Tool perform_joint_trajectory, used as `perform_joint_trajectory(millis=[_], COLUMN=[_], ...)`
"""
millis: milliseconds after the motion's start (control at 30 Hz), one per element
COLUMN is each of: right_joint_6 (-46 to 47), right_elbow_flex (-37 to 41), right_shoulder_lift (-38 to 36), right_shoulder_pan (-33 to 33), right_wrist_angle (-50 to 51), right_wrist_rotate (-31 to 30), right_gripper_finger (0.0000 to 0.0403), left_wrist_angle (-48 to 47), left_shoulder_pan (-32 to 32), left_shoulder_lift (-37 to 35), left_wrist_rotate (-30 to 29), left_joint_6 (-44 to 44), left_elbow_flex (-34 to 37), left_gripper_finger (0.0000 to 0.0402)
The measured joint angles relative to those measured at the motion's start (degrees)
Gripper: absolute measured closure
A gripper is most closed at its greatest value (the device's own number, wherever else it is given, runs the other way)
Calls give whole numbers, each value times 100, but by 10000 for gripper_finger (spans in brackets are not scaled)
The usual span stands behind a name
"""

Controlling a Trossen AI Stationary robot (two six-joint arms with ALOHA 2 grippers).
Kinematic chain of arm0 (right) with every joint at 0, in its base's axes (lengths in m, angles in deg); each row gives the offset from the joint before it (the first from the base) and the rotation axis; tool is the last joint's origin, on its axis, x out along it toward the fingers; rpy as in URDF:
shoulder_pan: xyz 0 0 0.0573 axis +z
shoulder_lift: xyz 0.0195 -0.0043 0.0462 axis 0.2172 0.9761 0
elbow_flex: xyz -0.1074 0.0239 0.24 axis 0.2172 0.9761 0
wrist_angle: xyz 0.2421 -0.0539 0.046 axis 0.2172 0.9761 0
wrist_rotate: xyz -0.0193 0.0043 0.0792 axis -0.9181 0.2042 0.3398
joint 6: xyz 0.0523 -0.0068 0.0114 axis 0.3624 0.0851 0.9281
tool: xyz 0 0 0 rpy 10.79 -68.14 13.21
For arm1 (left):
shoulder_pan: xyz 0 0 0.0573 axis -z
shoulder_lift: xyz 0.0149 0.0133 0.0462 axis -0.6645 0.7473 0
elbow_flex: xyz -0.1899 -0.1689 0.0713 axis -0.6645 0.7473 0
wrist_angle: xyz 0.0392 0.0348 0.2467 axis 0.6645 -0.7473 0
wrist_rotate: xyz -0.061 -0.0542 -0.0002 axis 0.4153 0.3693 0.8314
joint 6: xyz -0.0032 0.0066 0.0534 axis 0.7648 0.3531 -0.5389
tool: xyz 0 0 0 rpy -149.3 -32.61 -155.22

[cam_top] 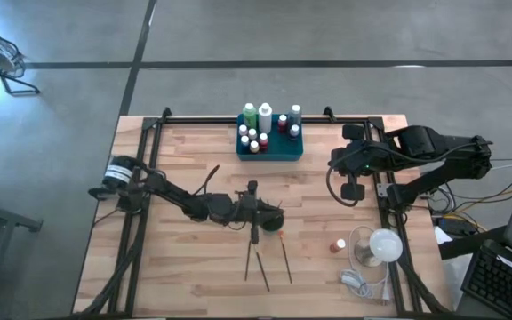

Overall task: Pick & Place Paint Supplies
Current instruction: Put the yellow paint brush into the green cup, then put the light orange paint bottle into the blue bin

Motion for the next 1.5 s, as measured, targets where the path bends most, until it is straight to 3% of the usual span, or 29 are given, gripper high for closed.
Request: perform_joint_trajectory(millis=[300, 533, 800, 933, 1033, 1233, 1500], right_joint_6=[9, 9, 9, 419, 1081, 2102, 3153], right_elbow_flex=[0, 0, 0, 0, 0, 47, 425], right_shoulder_lift=[0, 0, -7, -7, 2, 37, 44], right_shoulder_pan=[0, 0, 0, -2, 0, 421, 1225], right_wrist_angle=[0, 0, 2, 45, 506, 1148, 1156], right_wrist_rotate=[0, 0, 0, 71, 456, 617, 671], right_gripper_finger=[394, 394, 394, 394, 394, 394, 394], left_wrist_angle=[-358, -1048, -4233, -5986, -7034, -8297, -9710], left_shoulder_pan=[-19, -17, 91, 319, 619, 1322, 1689], left_shoulder_lift=[-7, -232, -1264, -1531, -1700, -2152, -2306], left_wrist_rotate=[0, 64, 85, 80, -183, -1827, -1972], left_joint_6=[45, 195, 361, 370, 431, 983, 2758], left_elbow_flex=[-118, -414, -1420, -2057, -2411, -2440, -2387], left_gripper_finger=[356, 311, 235, 222, 223, 227, 227])
